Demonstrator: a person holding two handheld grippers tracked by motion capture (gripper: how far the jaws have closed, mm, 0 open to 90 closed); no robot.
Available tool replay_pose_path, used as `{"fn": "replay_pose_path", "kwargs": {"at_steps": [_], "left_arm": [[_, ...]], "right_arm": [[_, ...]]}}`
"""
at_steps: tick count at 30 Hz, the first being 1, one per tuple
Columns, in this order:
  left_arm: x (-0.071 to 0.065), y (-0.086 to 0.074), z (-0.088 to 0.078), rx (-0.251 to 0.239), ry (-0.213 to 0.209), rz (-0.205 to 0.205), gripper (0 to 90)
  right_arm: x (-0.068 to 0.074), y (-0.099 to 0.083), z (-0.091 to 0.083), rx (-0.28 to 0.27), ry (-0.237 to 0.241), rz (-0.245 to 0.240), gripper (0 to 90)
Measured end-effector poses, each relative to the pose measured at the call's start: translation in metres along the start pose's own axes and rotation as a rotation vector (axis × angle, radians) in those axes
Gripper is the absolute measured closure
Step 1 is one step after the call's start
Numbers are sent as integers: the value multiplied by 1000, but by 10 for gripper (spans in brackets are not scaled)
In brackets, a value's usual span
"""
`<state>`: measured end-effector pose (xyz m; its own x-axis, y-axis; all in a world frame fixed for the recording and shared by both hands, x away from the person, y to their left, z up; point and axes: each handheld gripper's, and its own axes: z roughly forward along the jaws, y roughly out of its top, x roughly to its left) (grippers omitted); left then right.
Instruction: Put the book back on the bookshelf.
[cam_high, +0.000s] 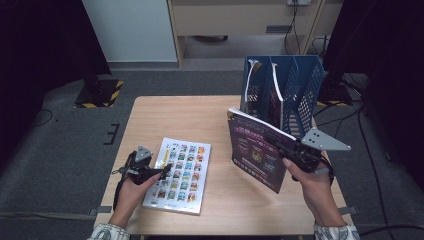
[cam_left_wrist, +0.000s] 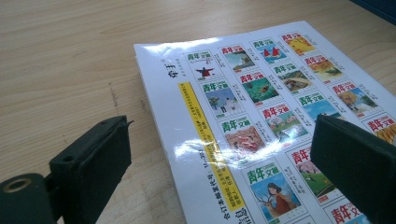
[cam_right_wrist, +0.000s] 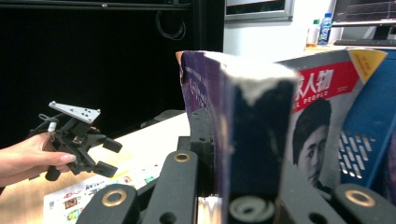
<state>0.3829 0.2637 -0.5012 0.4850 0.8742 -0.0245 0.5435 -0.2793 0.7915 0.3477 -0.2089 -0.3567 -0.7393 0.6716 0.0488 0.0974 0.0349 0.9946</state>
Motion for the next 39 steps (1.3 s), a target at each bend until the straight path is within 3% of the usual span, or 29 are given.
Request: {"fn": "replay_pose_path", "kwargs": {"at_steps": [39], "left_arm": [[-1, 0, 1, 6, 2, 6, 49]], "right_arm": [[-25, -2, -37, -10, -79, 37, 838]]}}
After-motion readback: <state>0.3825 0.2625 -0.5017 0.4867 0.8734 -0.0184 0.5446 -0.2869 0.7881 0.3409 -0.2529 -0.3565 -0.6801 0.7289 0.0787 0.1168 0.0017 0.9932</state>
